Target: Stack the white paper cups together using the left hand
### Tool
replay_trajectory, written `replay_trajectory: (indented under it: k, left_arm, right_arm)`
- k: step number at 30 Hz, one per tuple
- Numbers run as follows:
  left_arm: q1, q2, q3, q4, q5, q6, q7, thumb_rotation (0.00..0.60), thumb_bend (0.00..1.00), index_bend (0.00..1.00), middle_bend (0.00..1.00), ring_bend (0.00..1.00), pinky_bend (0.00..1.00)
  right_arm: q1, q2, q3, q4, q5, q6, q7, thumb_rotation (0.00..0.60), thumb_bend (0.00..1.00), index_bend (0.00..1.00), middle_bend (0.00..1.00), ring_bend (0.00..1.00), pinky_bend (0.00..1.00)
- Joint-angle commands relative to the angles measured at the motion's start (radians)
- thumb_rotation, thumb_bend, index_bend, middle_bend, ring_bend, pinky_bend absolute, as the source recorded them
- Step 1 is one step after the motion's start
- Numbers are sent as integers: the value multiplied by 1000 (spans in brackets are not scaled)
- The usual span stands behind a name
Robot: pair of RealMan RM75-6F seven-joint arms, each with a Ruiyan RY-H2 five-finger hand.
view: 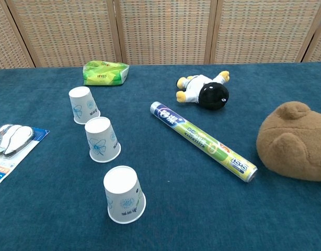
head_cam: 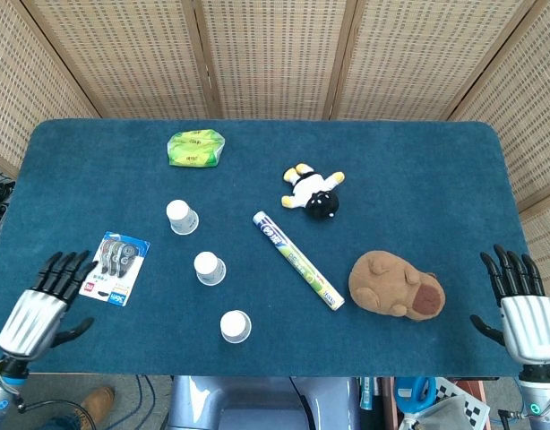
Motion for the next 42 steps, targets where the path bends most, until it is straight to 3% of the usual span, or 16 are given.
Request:
replay_trajectory:
  k: [1,5,11,18,23,34,42]
  left_arm:
    - [-106,-6,36,-32,147,-98,63,600,224,0,0,0,0]
    - [-193,-25,30,-99,178,-226,93,600,228,0,0,0,44]
    - [-290,-80,-1,-150,138,-379,100,600,229,8,0,25,86]
    - [-381,-202,-79,-154,-30,-587,225,600,228,111,68,122,146]
    - [-416,-267,-99,-118,-109,-651,271,600,229,158,109,152,195]
    - [-456,-375,-104,-49,-179,-651,330,600,229,385,376,340,313]
    - [-463,-323,-112,-121,-195,-591,300,600,229,429,410,369,338]
  right_arm:
    - [1,1,2,-1,3,-2,2,600,0,0,0,0,0]
    - [2,2,5,-2,4,-2,0,600,0,0,0,0,0]
    - [4,1,8,3,14,-9,1,600,0,0,0,0,0]
    - [8,3,18,11,37,-22,16,600,0,0,0,0,0]
    - [11,3,23,14,49,-29,21,600,0,0,0,0,0]
    - [10,6,27,19,64,-36,39,600,0,0,0,0,0]
    - [12,9,25,19,64,-40,46,600,0,0,0,0,0]
